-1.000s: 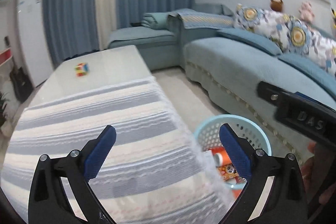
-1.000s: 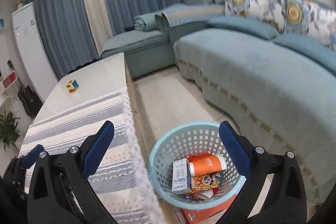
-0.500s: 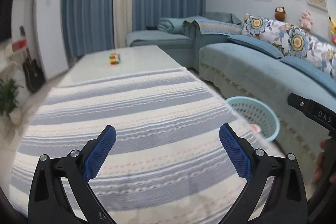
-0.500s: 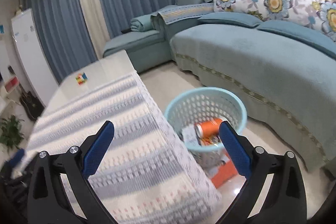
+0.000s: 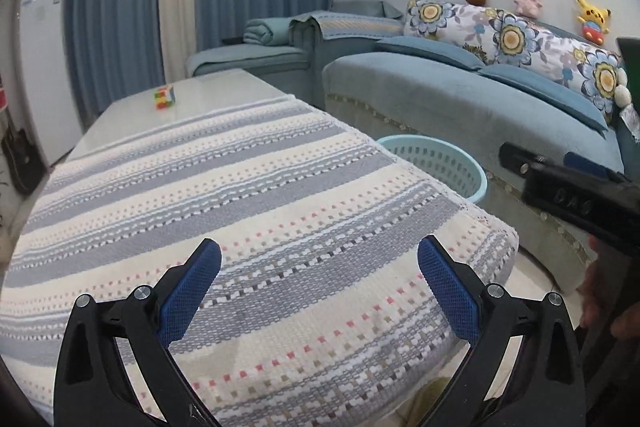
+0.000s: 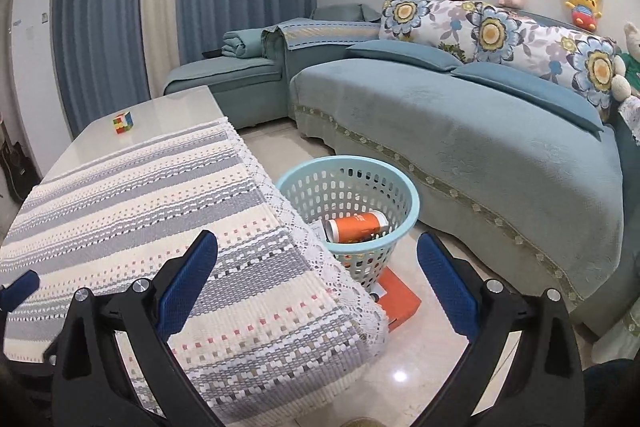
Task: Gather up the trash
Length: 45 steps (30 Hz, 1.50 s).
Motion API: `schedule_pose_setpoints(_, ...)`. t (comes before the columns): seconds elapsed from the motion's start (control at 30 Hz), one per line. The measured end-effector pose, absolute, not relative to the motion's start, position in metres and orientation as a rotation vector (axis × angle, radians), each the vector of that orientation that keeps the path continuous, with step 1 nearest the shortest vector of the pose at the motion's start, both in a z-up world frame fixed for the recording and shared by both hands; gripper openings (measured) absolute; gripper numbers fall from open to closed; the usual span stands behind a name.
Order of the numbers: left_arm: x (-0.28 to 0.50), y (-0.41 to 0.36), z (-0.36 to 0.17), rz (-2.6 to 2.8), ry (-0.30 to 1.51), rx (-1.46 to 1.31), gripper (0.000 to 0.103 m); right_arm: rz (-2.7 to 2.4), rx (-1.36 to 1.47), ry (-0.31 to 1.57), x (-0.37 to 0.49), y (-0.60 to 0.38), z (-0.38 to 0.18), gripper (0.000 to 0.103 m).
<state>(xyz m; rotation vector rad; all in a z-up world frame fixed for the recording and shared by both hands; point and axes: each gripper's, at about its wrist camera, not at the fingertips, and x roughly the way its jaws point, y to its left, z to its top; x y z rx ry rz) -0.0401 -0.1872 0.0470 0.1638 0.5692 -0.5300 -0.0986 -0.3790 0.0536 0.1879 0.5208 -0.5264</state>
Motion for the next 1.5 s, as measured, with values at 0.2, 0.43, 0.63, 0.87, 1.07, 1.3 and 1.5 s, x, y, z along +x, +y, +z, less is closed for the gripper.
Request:
schedule_pose_setpoints(0.2,-0.036,-0.179,0.052,-0.486,0.566,0.123,0.096,-0.470,0.151,0.543,-0.089,-0.366,0.047,0.095)
schedule_pose_setpoints(0.43,-0.029,-0.170,0.049,-0.404,0.585,0.118,0.095,-0.399,0.149,0.544,-0.084,-0.356,0.045,0.095)
schedule_pose_setpoints(0.63,-0.022,-0.161,0.053,-0.323,0.585,0.097,0.095,-0.340,0.142,0.508,-0.085,-0.345,0.052,0.095)
schedule_pose_setpoints(0.87,-0.004,-0.151,0.040,-0.300,0.678,0.040,0.096,-0.289,0.140,0.495,-0.089,-0.338,0.057,0.095)
schedule_pose_setpoints(1.07,-0.002,-0.150,0.035,-0.290,0.702,0.023,0.096,-0.291,0.142,0.487,-0.092,-0.338,0.058,0.095)
schedule_pose_setpoints(1.3,-0.001,-0.145,0.037,-0.249,0.701,0.010,0.096,-0.276,0.142,0.500,-0.091,-0.336,0.057,0.095)
schedule_pose_setpoints(1.5,0.004,-0.143,0.040,-0.248,0.709,-0.009,0.096,-0.257,0.141,0.519,-0.087,-0.335,0.056,0.095)
